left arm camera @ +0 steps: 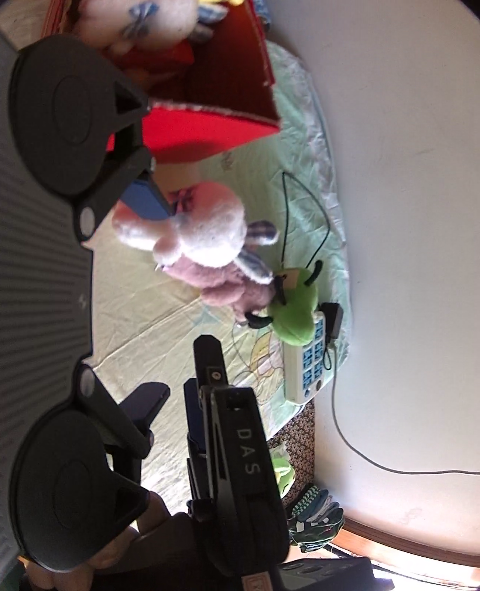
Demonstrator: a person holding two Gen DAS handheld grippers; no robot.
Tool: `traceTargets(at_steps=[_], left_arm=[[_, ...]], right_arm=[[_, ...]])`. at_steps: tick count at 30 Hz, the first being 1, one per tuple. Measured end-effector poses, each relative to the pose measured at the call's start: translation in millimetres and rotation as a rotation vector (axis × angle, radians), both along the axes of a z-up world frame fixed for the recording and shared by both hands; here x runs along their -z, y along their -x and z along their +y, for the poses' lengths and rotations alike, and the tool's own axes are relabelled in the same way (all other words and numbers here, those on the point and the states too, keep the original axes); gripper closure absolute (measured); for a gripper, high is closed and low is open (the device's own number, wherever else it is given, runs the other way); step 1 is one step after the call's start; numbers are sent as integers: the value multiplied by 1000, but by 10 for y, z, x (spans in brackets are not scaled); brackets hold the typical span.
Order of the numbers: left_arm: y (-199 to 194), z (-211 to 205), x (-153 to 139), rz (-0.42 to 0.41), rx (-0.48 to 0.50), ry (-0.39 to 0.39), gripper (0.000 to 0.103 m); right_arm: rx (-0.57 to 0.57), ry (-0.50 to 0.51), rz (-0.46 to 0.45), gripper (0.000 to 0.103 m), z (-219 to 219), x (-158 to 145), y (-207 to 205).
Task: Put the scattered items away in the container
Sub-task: 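Open the right gripper and move it toward the plaid-eared bunny on the bed, then grasp the white plaid-eared bunny on the bed with the right gripper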
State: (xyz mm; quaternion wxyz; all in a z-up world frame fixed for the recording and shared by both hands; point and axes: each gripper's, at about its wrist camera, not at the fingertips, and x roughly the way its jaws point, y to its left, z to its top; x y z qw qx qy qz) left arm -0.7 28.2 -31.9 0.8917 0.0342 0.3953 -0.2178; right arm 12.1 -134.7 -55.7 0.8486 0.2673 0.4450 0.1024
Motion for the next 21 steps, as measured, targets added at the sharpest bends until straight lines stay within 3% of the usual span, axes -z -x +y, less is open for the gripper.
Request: traceTargets(at_steps=[5,14,18,21], left_arm=[[-130,-31,216,59,-56,27,6],[-308,-74,376,74,-121,53,5],[-395,-176,366,30,-134,1,5],[-488,-185,470,51,-141,-18,5]], right_arm=[[-28,-12,19,50,-139,113,-114],[-83,-32,8,46,-224,230,-532],[-72,-44,8,42,-328,261,-743],[-113,-76,14,40,-285,296,-838]])
